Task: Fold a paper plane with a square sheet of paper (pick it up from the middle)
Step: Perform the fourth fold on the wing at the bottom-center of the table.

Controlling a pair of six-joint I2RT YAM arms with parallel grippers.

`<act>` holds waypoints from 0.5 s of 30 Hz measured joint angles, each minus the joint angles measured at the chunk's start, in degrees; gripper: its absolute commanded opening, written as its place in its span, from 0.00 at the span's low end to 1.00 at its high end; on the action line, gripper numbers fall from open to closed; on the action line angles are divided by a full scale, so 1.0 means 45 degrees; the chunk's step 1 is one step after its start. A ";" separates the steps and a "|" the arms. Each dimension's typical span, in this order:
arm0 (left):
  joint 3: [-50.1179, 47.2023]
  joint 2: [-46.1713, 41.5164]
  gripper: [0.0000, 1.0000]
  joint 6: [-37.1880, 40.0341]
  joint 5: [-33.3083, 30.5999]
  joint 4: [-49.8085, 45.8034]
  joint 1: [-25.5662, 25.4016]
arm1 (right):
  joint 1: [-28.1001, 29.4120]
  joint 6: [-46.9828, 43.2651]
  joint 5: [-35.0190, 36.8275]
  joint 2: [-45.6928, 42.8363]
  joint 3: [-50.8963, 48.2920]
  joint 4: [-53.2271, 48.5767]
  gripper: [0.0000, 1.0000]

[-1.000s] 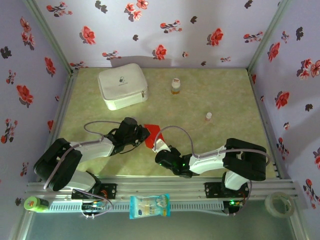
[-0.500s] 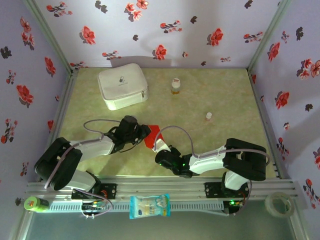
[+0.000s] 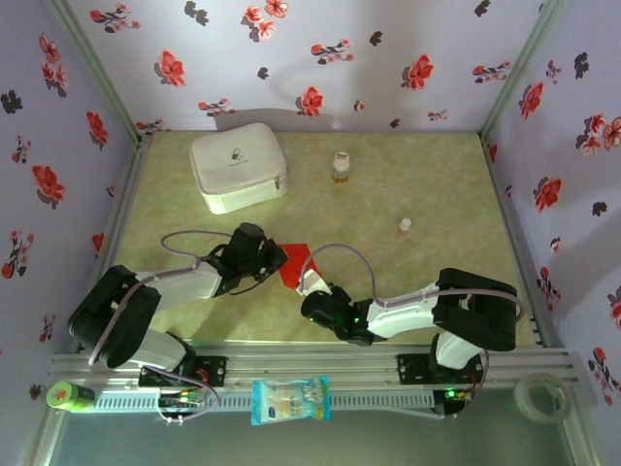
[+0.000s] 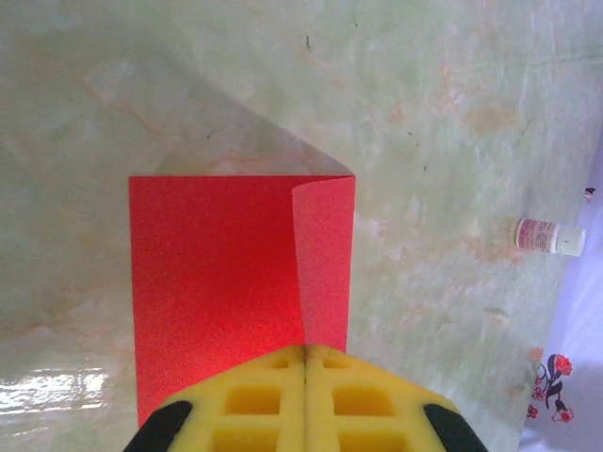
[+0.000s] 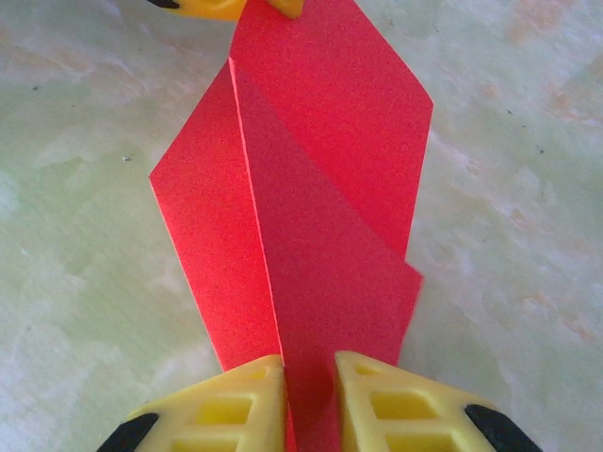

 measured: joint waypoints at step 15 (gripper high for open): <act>0.0015 -0.0005 0.00 0.0005 0.0005 -0.0126 0.0005 | 0.0000 0.0005 0.0287 0.0000 0.0000 -0.0199 0.24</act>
